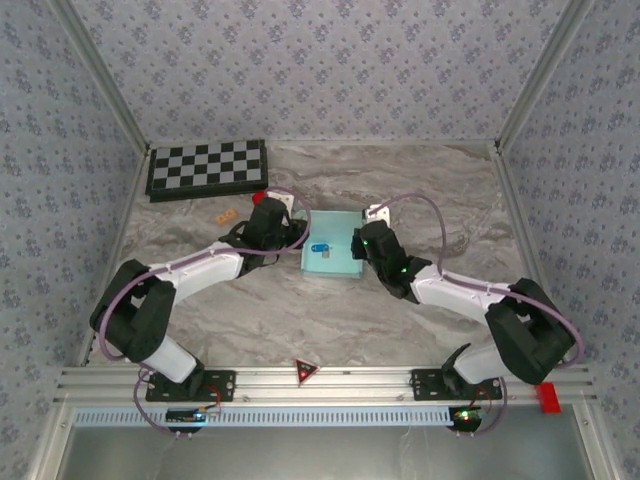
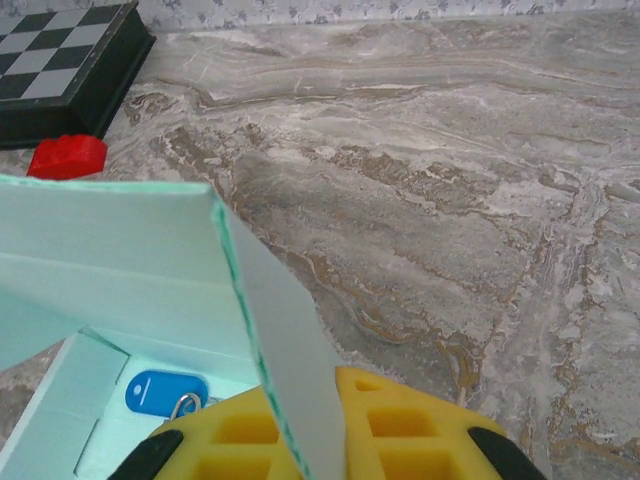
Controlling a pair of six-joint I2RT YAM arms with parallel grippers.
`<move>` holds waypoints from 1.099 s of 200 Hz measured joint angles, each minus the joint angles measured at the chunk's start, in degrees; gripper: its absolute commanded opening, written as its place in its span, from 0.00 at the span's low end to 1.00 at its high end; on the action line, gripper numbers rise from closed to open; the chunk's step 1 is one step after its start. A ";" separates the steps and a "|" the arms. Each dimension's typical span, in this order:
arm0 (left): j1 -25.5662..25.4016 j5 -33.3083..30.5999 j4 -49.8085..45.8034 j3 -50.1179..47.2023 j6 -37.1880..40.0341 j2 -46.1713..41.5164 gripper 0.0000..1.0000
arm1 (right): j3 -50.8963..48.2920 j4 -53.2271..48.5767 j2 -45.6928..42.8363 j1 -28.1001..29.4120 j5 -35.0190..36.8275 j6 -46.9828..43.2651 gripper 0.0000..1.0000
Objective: Fold the paper box
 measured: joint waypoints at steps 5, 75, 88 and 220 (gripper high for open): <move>0.00 -0.26 0.33 0.00 -0.20 0.28 0.23 | 0.00 0.46 0.33 0.13 0.37 0.00 0.14; -0.07 -3.15 3.02 0.00 -3.93 1.46 0.24 | 0.00 5.09 3.32 1.66 4.98 0.44 0.13; -0.07 -3.34 3.61 0.00 -4.50 1.51 0.24 | 0.02 5.75 3.82 1.75 5.49 0.42 0.13; -0.04 -5.97 8.09 0.09 -8.37 4.42 0.20 | 3.45 8.94 9.62 1.68 7.13 0.39 0.11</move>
